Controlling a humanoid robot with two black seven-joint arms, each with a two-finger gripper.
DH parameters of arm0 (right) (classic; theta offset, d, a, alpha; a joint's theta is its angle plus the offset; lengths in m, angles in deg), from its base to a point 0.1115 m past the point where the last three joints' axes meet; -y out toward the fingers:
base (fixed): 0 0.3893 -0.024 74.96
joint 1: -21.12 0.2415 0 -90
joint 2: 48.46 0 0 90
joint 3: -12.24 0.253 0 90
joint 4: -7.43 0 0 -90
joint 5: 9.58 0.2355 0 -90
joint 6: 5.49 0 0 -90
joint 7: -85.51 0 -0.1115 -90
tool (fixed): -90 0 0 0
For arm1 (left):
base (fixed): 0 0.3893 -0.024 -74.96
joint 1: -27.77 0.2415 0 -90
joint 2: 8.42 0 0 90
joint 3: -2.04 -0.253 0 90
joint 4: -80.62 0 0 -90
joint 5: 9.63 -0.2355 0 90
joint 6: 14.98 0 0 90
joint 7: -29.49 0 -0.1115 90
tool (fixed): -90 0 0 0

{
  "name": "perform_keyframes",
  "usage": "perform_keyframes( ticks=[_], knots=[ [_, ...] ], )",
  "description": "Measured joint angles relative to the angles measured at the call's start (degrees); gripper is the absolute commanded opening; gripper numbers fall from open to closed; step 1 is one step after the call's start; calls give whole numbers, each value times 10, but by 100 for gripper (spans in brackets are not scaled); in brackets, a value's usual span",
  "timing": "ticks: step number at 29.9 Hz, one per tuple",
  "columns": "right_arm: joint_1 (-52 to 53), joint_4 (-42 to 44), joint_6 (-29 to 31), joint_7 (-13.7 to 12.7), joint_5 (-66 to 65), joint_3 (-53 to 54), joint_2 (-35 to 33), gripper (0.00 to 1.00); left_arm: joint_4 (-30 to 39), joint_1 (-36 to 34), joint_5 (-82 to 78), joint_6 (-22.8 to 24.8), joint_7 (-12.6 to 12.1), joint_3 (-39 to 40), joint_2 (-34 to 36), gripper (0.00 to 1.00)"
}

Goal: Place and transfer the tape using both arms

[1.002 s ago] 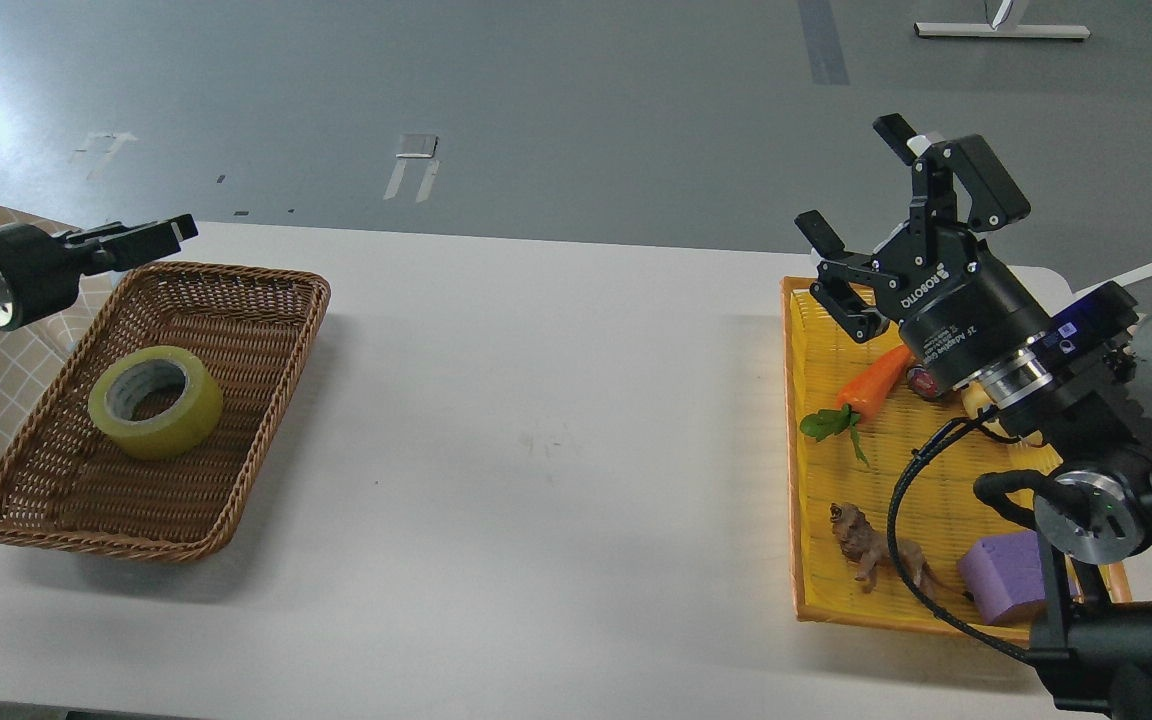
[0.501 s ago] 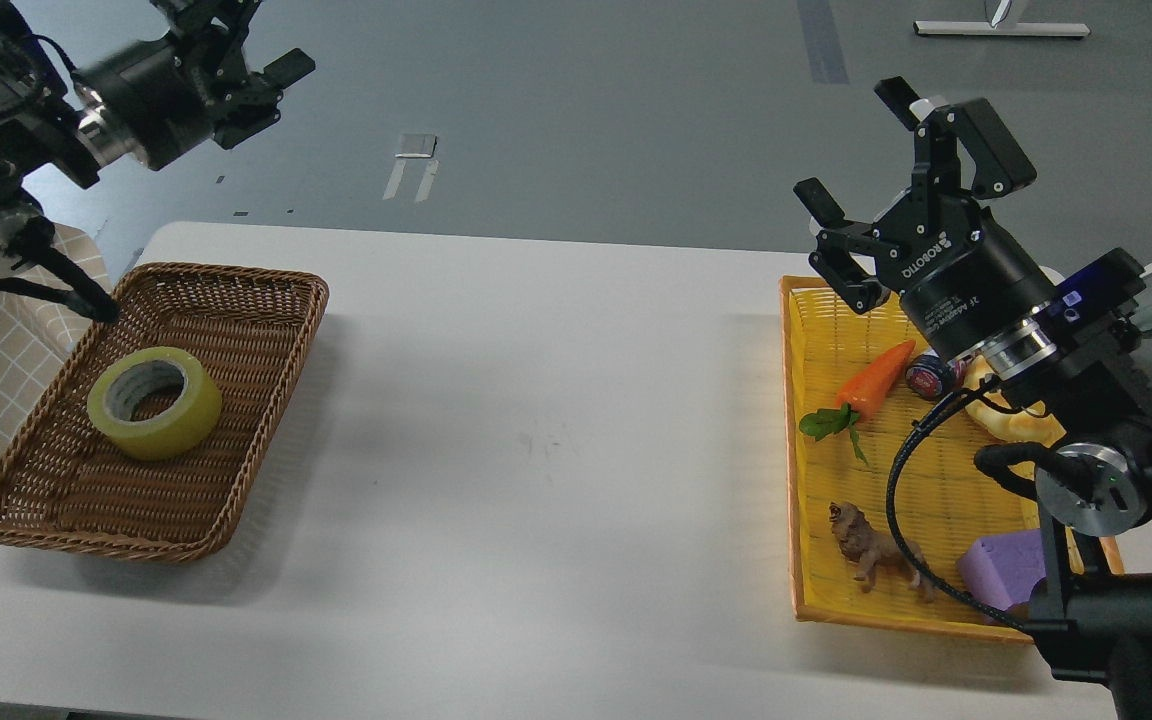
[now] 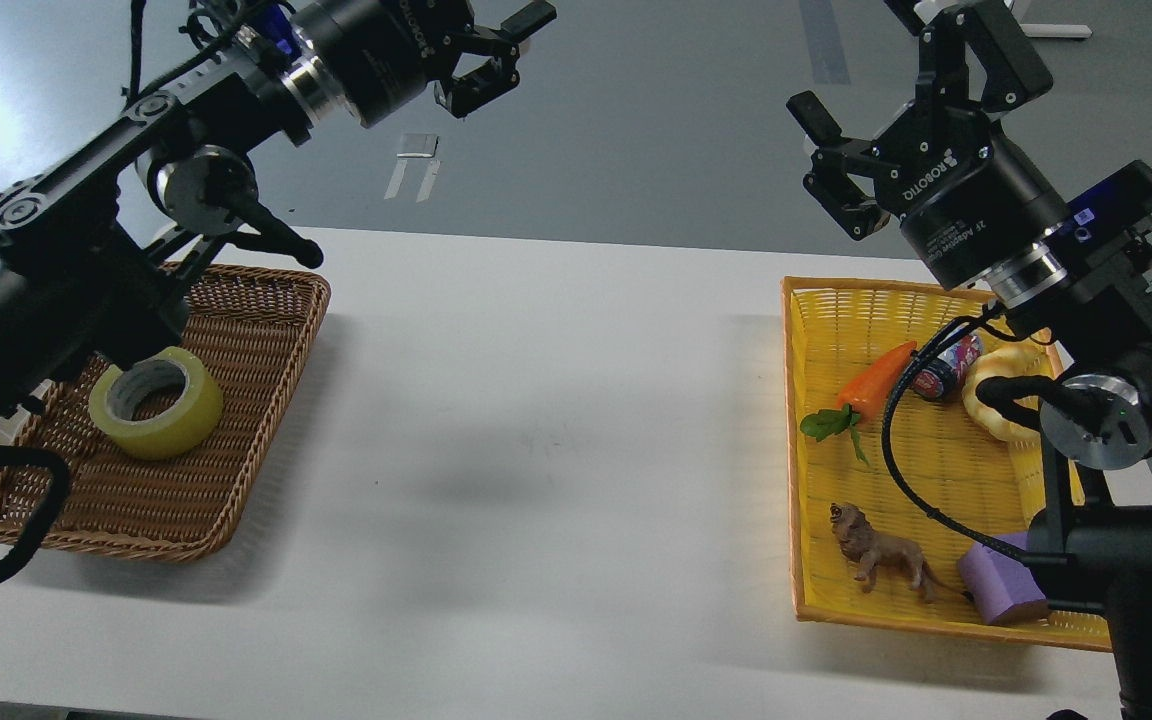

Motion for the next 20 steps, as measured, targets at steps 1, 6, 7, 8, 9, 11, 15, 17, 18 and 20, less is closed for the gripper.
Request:
perform_keyframes(
  ticks=[1,6,7,8,9,11,15,17,18,20],
  knots=[
    [8,2,-1,-5,0,0,0,100,8,20,0,-3,-3,26,-19,98],
    [44,21,-28,-18,0,-8,0,100,43,95,-5,-26,-13,88,-68,98],
    [51,25,-38,-18,1,-10,0,100,49,105,-6,-26,-12,93,-70,98],
    [56,28,-45,-19,1,-11,0,100,55,113,-7,-27,-12,99,-72,98],
    [60,31,-52,-19,1,-13,0,100,67,123,-7,-29,-11,110,-74,98],
    [67,36,-59,-19,2,-21,0,100,92,137,-6,-34,-10,132,-79,98],
    [84,39,-63,-19,3,-45,0,100,138,174,-6,-75,-11,175,-97,98],
    [91,47,-63,-19,3,-52,0,100,150,195,-7,-89,-10,186,-103,98],
    [92,51,-63,-19,3,-54,0,100,152,202,-7,-92,-9,189,-104,98],
    [94,58,-63,-18,3,-56,0,100,155,213,-8,-93,-8,198,-105,98]
  ],
)
